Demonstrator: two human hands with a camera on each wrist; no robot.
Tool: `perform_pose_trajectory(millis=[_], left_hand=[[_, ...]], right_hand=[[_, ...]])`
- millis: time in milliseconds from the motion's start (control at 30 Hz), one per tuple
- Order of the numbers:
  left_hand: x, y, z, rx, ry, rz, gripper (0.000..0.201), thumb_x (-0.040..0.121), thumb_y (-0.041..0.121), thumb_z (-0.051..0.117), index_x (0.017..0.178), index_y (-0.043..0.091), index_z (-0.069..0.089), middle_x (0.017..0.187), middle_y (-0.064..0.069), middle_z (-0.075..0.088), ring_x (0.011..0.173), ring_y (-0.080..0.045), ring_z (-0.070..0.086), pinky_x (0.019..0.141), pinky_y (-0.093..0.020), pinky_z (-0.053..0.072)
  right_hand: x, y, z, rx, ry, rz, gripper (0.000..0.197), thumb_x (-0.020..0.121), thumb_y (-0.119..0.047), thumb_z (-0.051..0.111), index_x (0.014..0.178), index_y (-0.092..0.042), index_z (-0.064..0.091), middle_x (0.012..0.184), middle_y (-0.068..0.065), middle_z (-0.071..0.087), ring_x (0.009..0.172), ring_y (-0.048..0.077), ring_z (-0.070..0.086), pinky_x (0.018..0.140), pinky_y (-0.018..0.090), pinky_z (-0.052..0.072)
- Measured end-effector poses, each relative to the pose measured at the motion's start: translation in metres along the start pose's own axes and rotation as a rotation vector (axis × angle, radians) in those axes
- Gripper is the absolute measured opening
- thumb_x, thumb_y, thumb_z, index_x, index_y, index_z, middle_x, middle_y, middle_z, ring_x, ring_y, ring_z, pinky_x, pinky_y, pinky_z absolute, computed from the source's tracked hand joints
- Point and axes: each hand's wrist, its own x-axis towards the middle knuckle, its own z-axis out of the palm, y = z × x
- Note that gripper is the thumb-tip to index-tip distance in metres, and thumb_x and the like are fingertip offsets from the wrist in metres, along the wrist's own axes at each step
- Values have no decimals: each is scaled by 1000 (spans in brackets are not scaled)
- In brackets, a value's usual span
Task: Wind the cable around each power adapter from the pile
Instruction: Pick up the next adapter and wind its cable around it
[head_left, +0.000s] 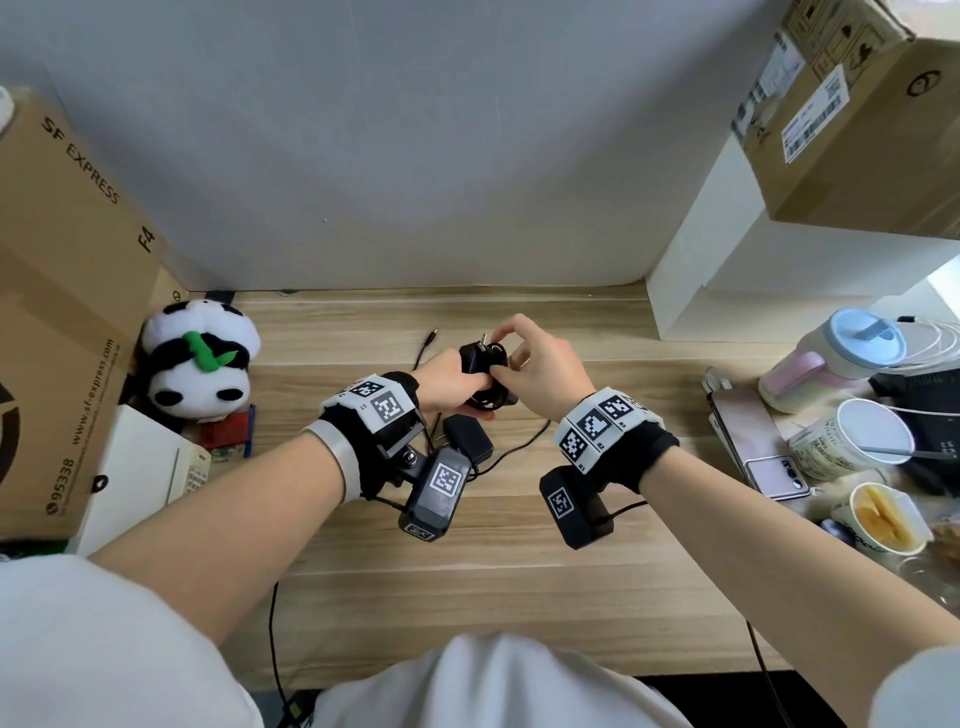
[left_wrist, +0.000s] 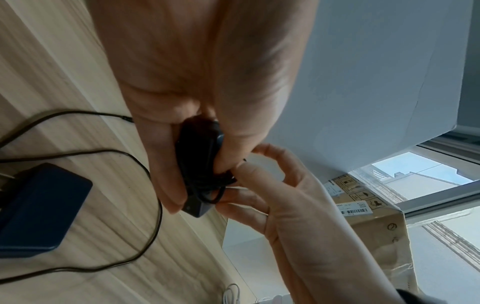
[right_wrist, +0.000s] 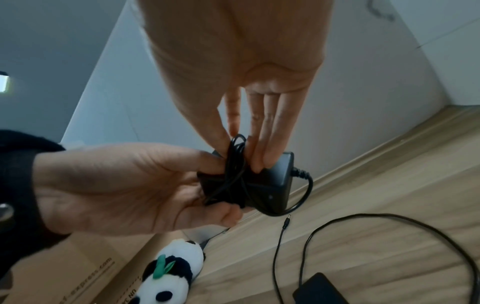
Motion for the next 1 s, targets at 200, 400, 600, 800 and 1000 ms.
perform_pose_trajectory(millis=[200,400,600,800,1000], left_hand=[[2,-5,0,30,21,-10,18,94,-1,49,111,5,53,109,-18,59,97,-27,62,71,-29,58],[3,-7,0,-29,-5,-72,13,94,2,51,106,6,54,101,-14,63,85,-23,64,77,-34,57],[7,-8,-4,-90,68,-69,22,92,6,56,114,5,55,93,-7,64,85,-17,62,84,-36,53],[7,-6,-5,-206,119,-62,16,90,3,58,104,1,53,93,-15,65,82,-23,66,82,-33,55],[5,-5,-3,-120,37,-120,4,92,9,56,95,11,54,92,-12,68,81,-22,68,91,-39,52]], right_hand=[[3,2,-2,-158,-19,10,12,84,-29,64,94,-22,64,82,-3,58,81,17,56,69,25,43],[5,2,-1,-289,-15,-123,21,95,-23,48,106,-6,53,111,8,51,106,23,43,87,31,39],[5,5,-2,70,147,41,5,97,-21,41,98,-18,37,102,5,69,91,29,61,80,43,49],[-1,8,-3,-10,235,-71,10,98,-21,37,103,-14,40,102,-1,67,86,24,62,73,41,51],[-2,8,-8,-36,195,-143,11,98,-12,38,106,-5,39,96,1,69,84,27,62,69,36,47]])
